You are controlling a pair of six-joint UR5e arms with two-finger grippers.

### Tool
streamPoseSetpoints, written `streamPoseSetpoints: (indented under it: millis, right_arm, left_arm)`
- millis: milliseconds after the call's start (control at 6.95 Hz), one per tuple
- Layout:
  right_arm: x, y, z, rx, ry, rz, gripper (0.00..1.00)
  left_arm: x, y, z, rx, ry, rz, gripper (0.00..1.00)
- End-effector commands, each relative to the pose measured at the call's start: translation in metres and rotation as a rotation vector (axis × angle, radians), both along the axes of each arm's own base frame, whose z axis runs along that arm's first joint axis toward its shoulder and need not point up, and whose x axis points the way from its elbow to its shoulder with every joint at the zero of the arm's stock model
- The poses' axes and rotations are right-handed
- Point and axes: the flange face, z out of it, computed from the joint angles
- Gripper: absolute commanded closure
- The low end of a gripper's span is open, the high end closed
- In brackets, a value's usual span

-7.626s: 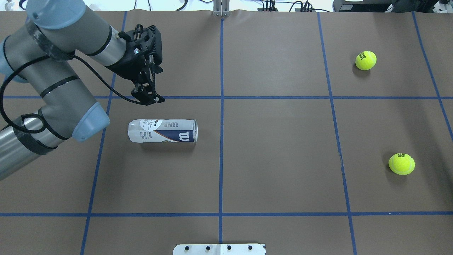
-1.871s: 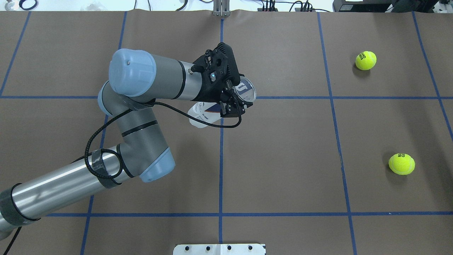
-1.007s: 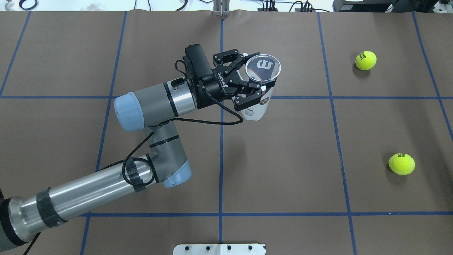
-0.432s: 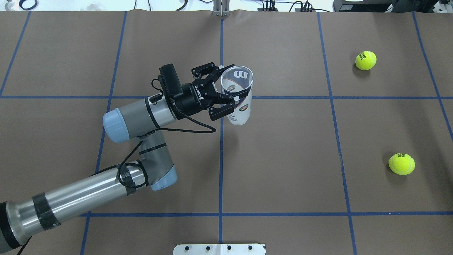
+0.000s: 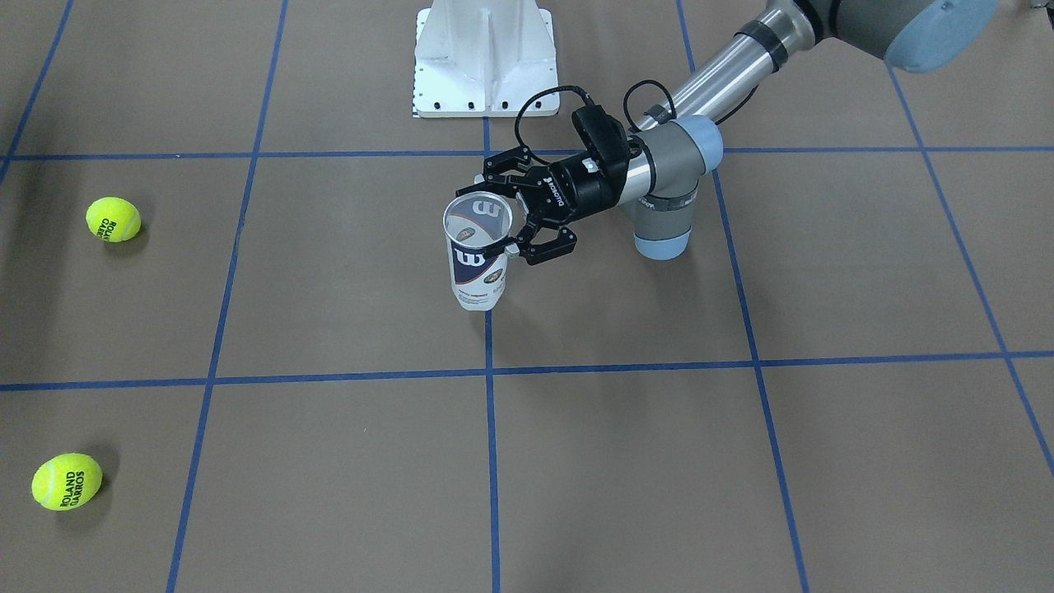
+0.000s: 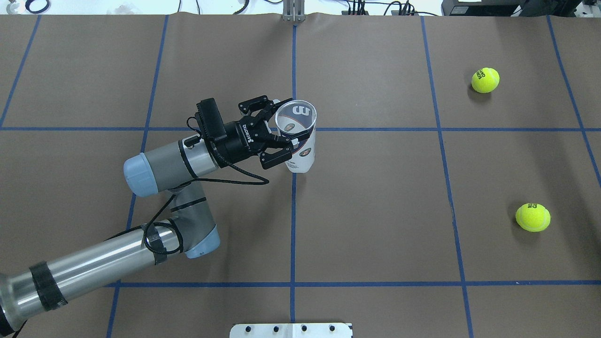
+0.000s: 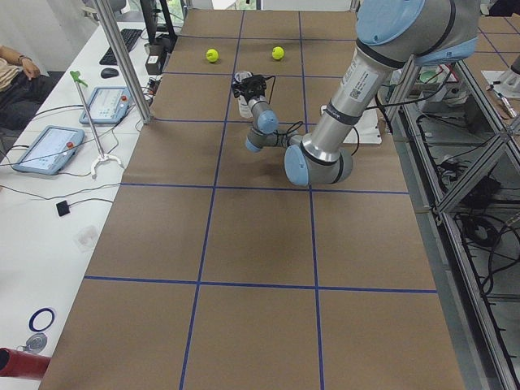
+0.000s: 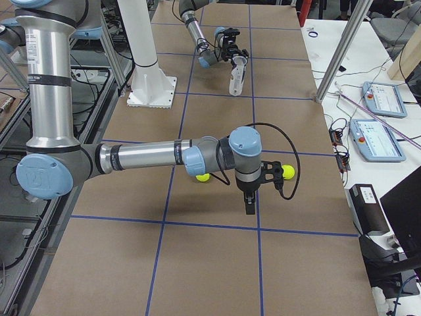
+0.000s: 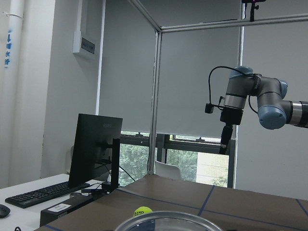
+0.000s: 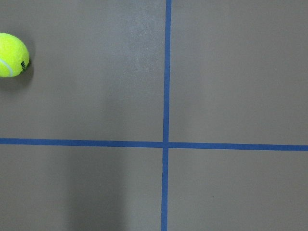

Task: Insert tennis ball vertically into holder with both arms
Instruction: 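Lower the upright can onto the table with the left gripper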

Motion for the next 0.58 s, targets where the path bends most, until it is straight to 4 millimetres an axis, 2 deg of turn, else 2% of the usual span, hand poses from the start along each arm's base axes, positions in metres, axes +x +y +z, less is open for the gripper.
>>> streamPoseSetpoints:
  millis: [0, 288, 432]
  right_arm:
    - [0.000, 0.000, 0.000, 0.001, 0.000, 0.000, 0.00]
    - [0.000, 0.002, 0.002, -0.002, 0.000, -0.002, 0.00]
    - [0.000, 0.002, 0.002, -0.003, 0.000, 0.000, 0.00]
  left_arm:
    - [0.011, 0.009, 0.004, 0.014, -0.030, 0.000, 0.32]
    - [0.018, 0.012, 0.010, 0.007, -0.053, 0.003, 0.32]
    - [0.022, 0.020, 0.014, 0.004, -0.058, 0.016, 0.32]
